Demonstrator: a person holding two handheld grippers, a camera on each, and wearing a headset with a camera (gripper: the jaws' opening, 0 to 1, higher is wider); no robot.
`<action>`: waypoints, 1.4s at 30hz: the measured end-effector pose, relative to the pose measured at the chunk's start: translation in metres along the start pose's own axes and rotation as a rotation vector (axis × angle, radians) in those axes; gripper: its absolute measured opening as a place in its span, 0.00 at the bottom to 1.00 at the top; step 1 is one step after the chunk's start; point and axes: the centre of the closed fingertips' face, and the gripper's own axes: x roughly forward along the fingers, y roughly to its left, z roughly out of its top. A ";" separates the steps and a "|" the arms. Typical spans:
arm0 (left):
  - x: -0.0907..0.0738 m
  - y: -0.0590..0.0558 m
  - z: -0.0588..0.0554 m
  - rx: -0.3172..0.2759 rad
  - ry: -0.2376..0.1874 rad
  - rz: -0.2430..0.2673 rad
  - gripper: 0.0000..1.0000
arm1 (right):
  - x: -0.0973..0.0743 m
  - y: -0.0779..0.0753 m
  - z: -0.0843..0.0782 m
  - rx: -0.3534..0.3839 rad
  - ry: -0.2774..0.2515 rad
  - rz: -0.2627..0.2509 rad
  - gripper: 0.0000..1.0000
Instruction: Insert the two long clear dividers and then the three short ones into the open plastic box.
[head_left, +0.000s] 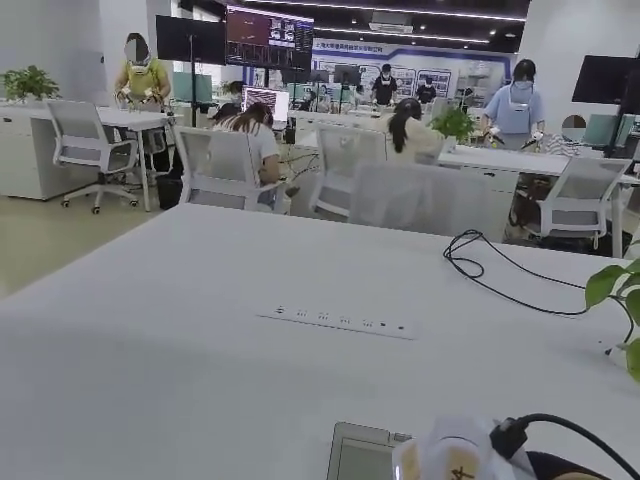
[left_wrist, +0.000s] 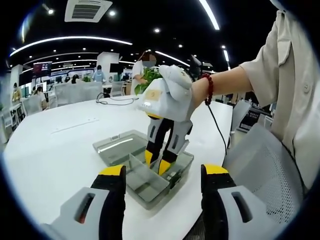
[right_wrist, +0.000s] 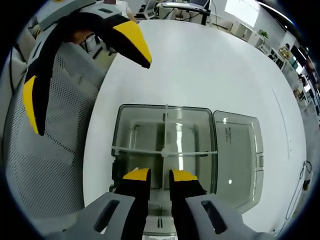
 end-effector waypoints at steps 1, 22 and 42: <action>0.000 0.000 0.000 0.000 -0.001 0.001 0.61 | -0.001 0.000 0.001 0.003 -0.007 -0.002 0.18; 0.000 0.004 0.002 -0.010 -0.014 0.023 0.76 | -0.051 0.006 -0.014 0.071 -0.089 -0.035 0.38; 0.001 0.004 -0.001 -0.014 0.003 0.040 0.82 | -0.087 0.012 -0.112 0.183 -0.029 -0.100 0.46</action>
